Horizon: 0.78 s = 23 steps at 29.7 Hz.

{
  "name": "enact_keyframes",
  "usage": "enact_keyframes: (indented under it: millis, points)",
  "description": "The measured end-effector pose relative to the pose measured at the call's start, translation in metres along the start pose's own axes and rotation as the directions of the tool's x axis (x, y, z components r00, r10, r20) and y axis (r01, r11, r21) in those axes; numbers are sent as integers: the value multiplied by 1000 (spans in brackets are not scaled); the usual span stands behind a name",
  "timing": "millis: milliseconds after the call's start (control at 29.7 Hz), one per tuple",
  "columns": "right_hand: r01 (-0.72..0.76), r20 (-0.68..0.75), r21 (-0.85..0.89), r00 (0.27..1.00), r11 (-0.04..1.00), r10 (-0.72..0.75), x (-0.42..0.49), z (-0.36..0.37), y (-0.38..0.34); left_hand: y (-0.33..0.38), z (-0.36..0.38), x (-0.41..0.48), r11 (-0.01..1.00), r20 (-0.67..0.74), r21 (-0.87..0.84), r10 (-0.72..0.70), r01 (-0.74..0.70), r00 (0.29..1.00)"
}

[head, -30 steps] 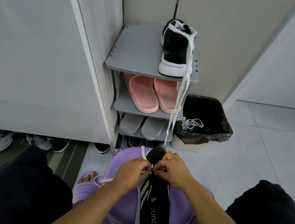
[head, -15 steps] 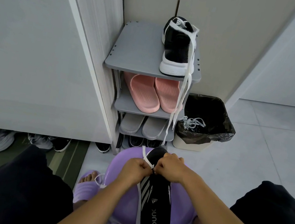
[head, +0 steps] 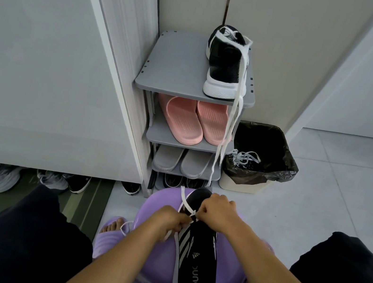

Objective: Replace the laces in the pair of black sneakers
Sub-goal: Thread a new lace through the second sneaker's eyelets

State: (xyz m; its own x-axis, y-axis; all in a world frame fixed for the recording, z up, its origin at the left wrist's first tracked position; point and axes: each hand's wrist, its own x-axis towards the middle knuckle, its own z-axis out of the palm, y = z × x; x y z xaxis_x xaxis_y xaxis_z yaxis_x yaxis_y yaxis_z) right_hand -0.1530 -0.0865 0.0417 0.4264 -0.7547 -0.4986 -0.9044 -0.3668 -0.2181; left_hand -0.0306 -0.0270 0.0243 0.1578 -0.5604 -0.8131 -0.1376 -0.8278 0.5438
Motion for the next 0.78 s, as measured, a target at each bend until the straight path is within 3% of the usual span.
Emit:
enact_keyframes:
  millis: [67, 101, 236, 371, 438, 506, 573, 674, 775]
  points:
    - [-52, -179, 108, 981, 993, 71, 0, 4, 4, 0, -3, 7, 977, -88, 186, 118, -100, 989]
    - [-74, -237, 230, 963, 970, 130, -1, 5, 9, 0, -4, 10, 975, -131, 177, 156, -132, 979]
    - [-110, -152, 650, 950, 752, 271, -5, 8, 31, 6, 7, 16, 963, -312, -197, 115, -182, 943]
    - [-48, -158, 789, 948, 613, 277, -13, 9, 33, 17, 20, 18, 931, -395, -298, 82, -212, 915]
    - [11, -191, 809, 950, 587, 246, -17, 4, 28, 21, 23, 16, 895, -413, -317, 167, -313, 895]
    - [47, -211, 806, 954, 589, 212, -16, -1, 21, 25, 25, 7, 859, -395, -198, 371, -472, 840]
    - [8, -136, 838, 971, 546, 195, -13, -7, 13, 25, 26, -6, 798, -279, -54, 566, -601, 776]
    - [-51, -7, 929, 988, 367, 153, -9, -13, 0, 17, 26, -18, 708, -141, 186, 706, -682, 694]
    - [18, -41, 995, 972, 100, 233, -9, -23, -4, 4, 21, -16, 674, -254, 440, 728, -594, 637]
